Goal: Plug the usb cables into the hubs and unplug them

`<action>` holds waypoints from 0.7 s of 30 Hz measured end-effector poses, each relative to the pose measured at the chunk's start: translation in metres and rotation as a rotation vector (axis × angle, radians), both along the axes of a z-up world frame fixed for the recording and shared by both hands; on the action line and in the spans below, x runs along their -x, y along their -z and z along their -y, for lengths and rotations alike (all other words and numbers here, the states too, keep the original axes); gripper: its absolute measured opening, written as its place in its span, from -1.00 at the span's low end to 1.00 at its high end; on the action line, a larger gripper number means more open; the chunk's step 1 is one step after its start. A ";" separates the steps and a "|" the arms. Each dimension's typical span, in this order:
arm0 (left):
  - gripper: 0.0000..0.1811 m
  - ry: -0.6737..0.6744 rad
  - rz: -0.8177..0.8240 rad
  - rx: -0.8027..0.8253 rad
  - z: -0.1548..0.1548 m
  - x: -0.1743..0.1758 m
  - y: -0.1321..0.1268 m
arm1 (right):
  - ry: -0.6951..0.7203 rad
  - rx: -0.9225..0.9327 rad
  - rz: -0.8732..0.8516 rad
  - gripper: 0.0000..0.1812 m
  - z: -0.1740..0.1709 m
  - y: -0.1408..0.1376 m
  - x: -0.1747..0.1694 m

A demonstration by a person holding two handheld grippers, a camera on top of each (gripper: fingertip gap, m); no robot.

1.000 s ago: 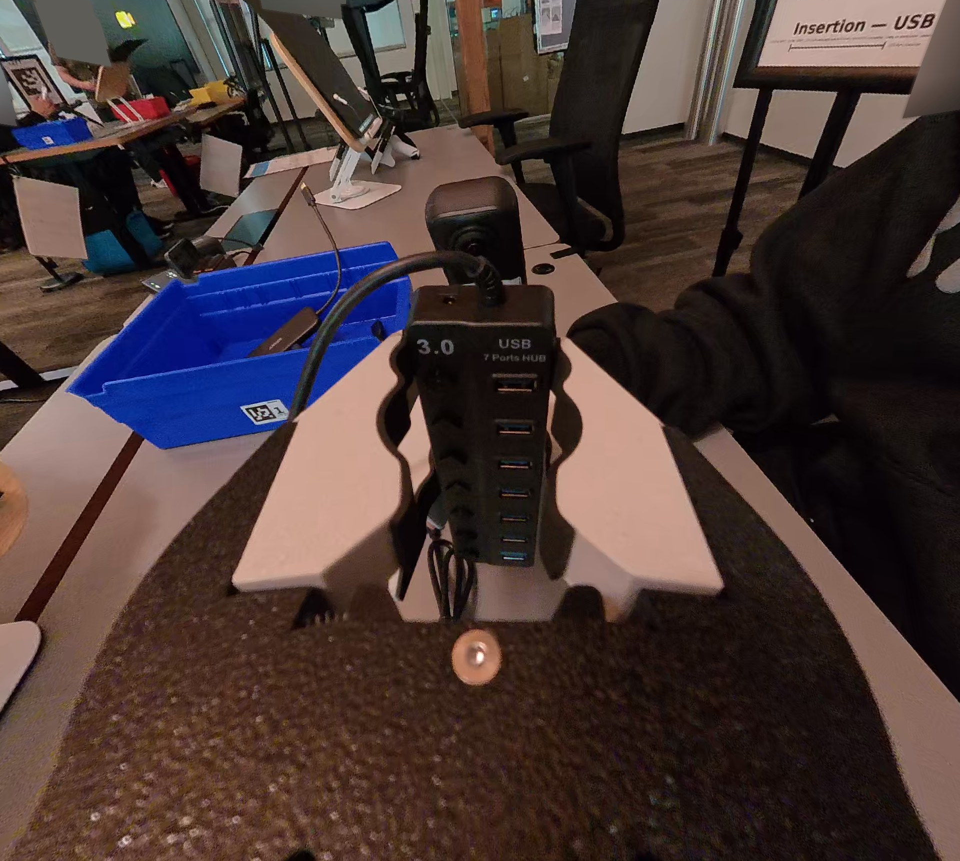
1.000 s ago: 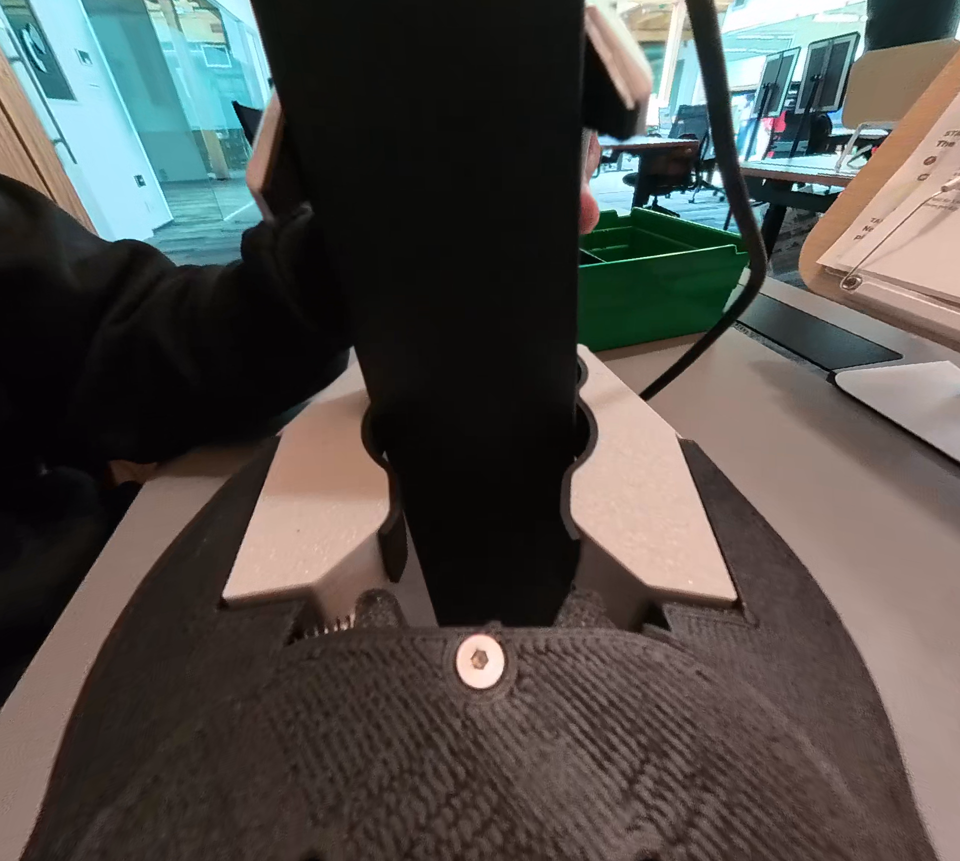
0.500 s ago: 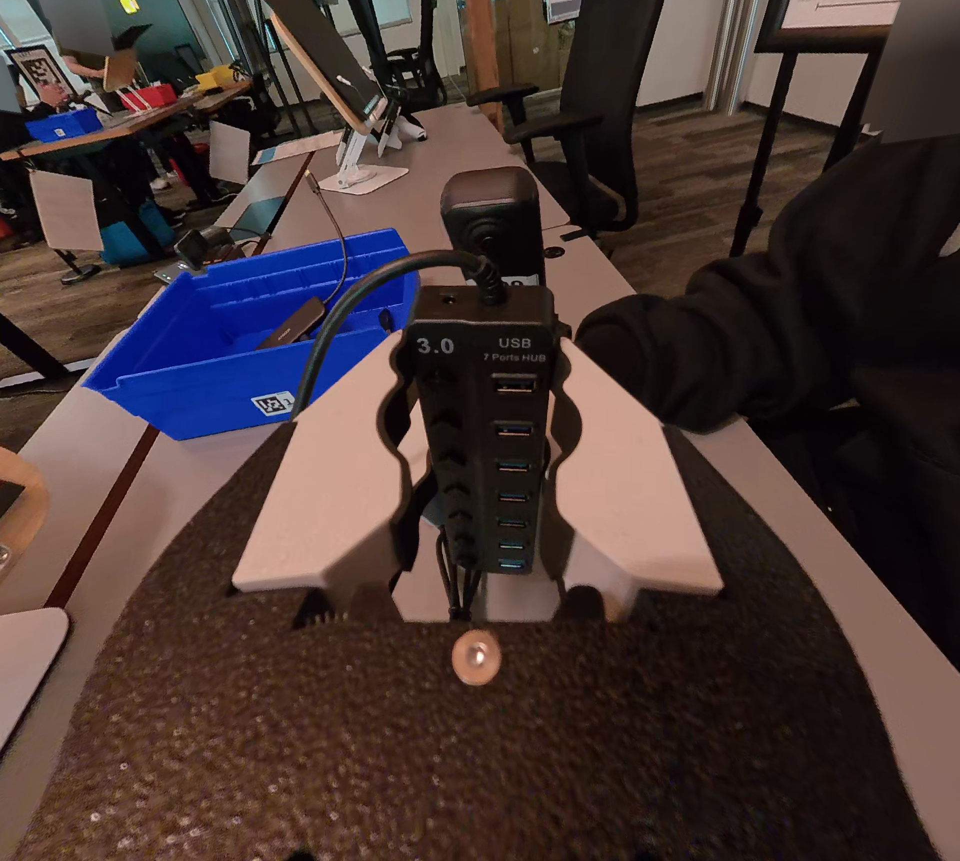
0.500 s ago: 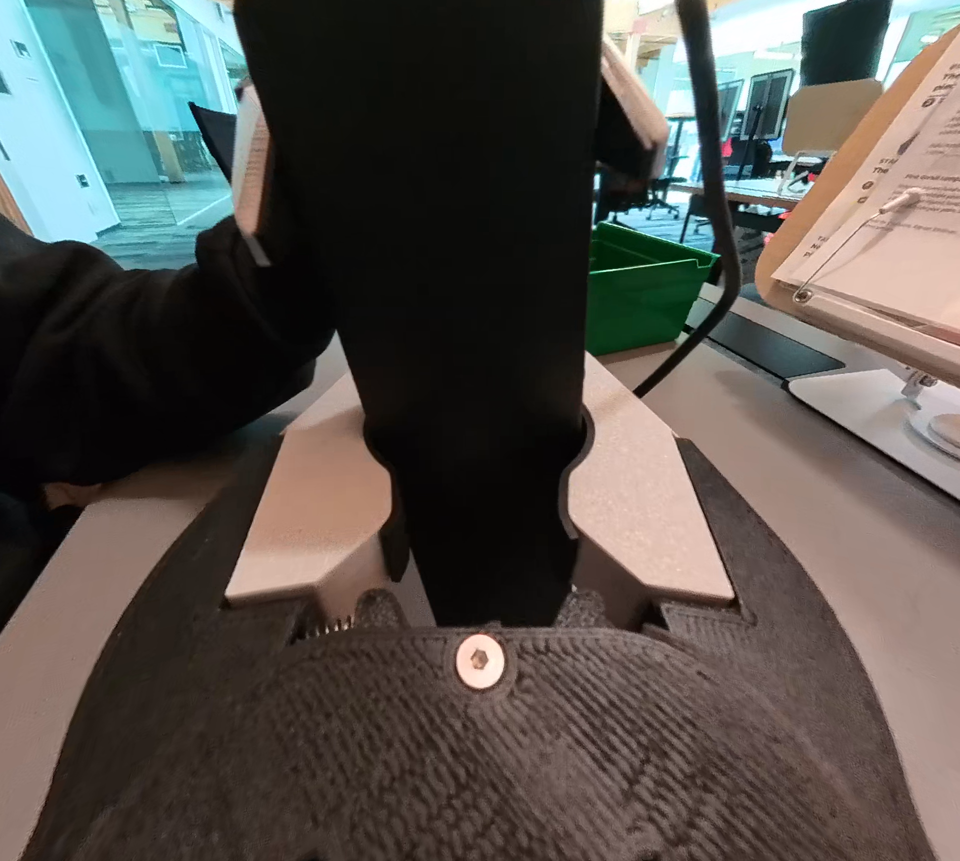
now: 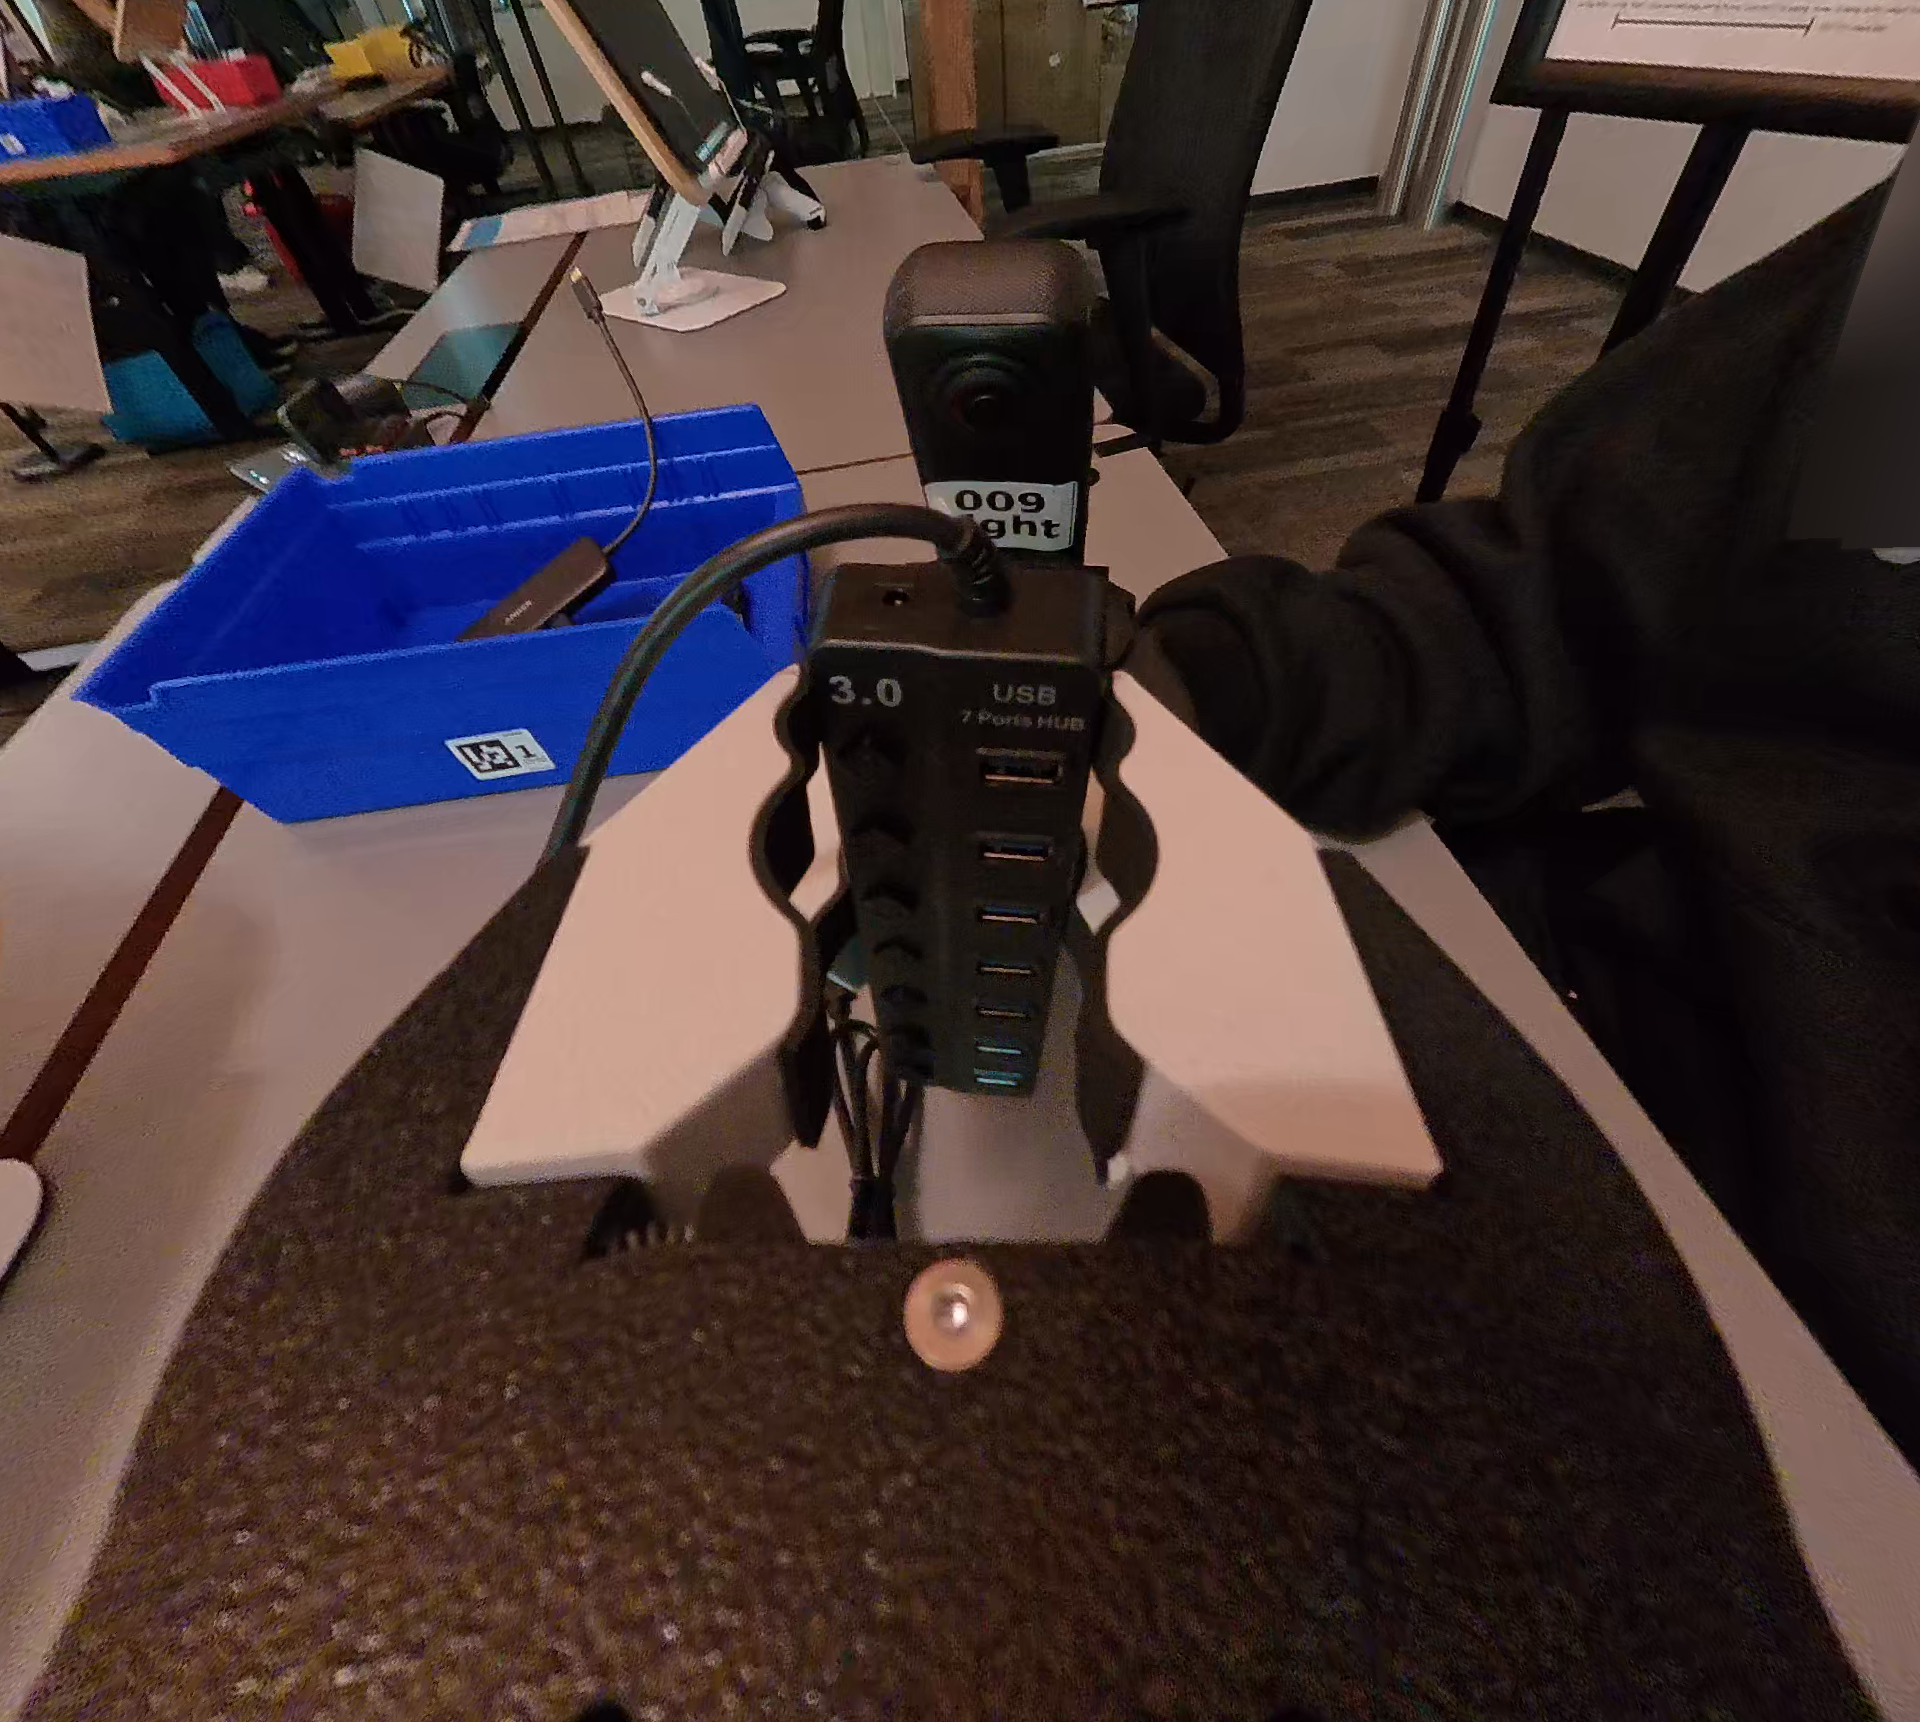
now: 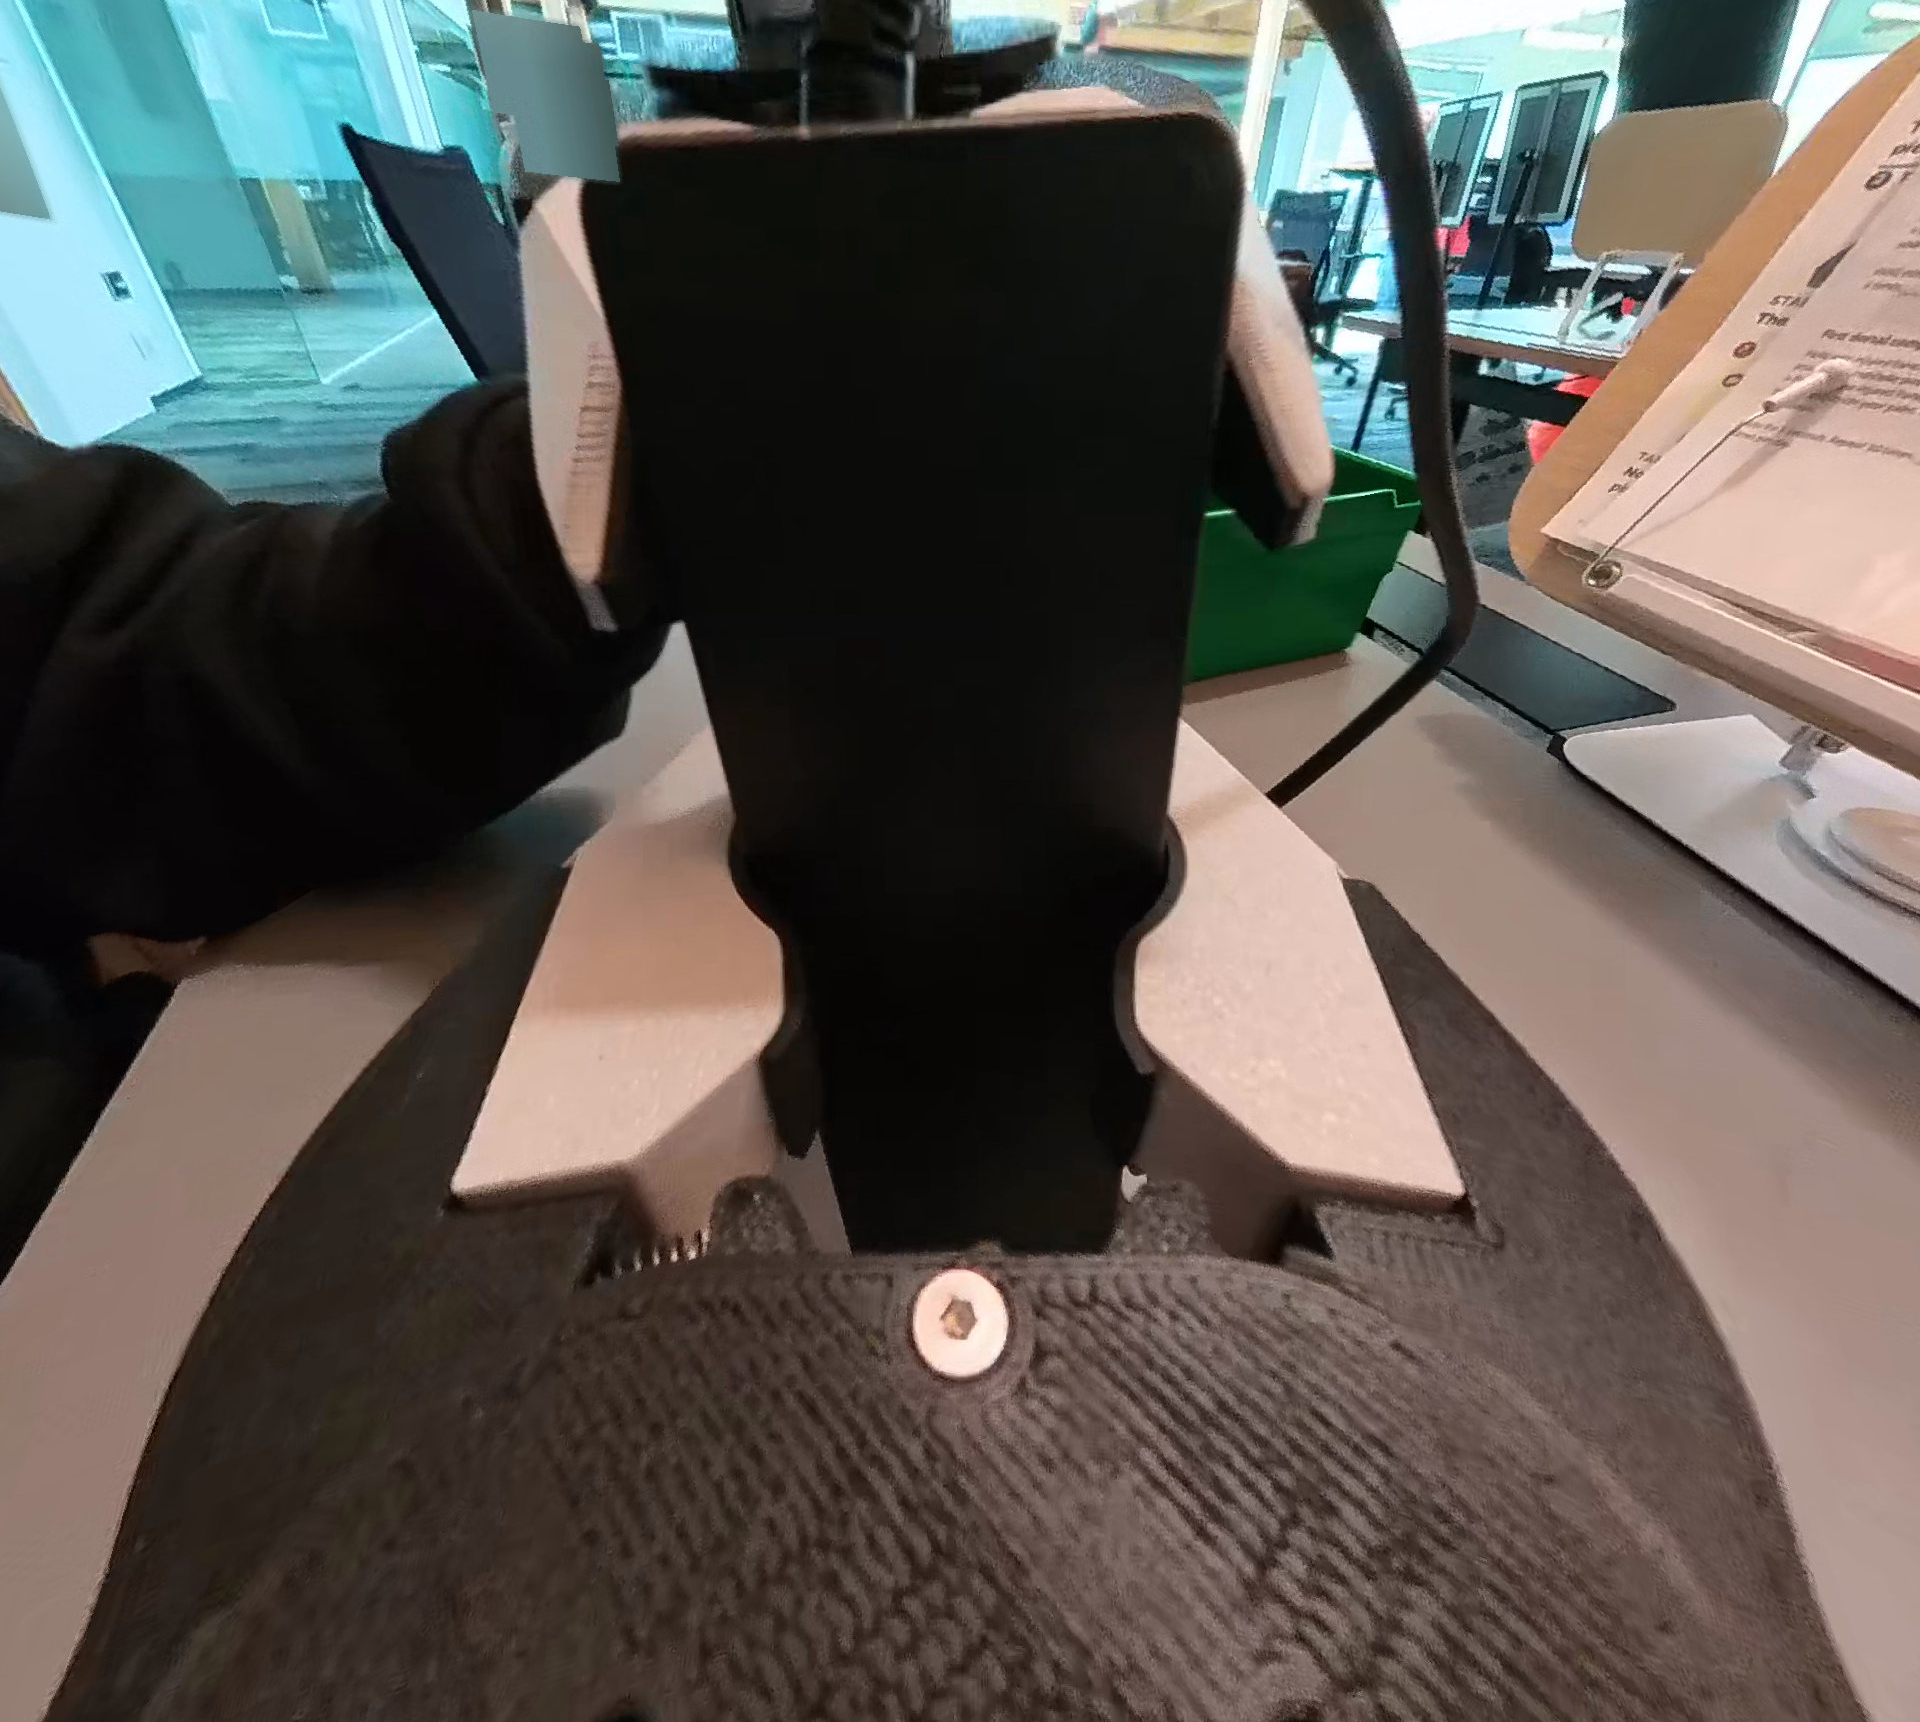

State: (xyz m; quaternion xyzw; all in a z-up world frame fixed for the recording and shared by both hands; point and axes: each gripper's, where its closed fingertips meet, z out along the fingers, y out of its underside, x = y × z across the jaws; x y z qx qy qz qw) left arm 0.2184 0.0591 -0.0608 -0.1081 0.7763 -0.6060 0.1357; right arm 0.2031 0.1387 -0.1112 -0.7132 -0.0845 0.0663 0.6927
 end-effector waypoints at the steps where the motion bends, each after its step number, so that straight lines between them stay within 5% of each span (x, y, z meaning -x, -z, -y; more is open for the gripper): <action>1: -0.44 -0.012 -0.008 -0.001 0.000 0.000 -0.001 | 0.010 0.000 0.017 -0.31 0.001 0.000 -0.001; 5: -0.25 -0.125 -0.026 -0.048 -0.019 0.002 -0.013 | 0.067 -0.056 -0.025 -0.31 0.012 -0.013 -0.021; 9: -0.39 -0.451 -0.065 -0.234 -0.105 0.008 -0.013 | 0.170 -0.123 -0.069 -0.31 0.028 -0.026 -0.049; 12: -0.51 -0.822 -0.243 -0.511 -0.214 0.031 0.024 | 0.190 -0.154 -0.083 -0.31 0.034 -0.032 -0.055; 14: -0.59 -0.910 -0.490 -0.650 -0.261 0.068 0.065 | 0.203 -0.138 -0.074 -0.31 0.034 -0.028 -0.059; 17: -0.67 -0.884 -0.754 -0.663 -0.283 0.094 0.109 | 0.191 -0.125 -0.088 -0.31 0.032 -0.024 -0.059; 21: -0.69 -0.941 -0.830 -0.667 -0.304 0.081 0.132 | 0.175 -0.122 -0.088 -0.31 0.031 -0.023 -0.056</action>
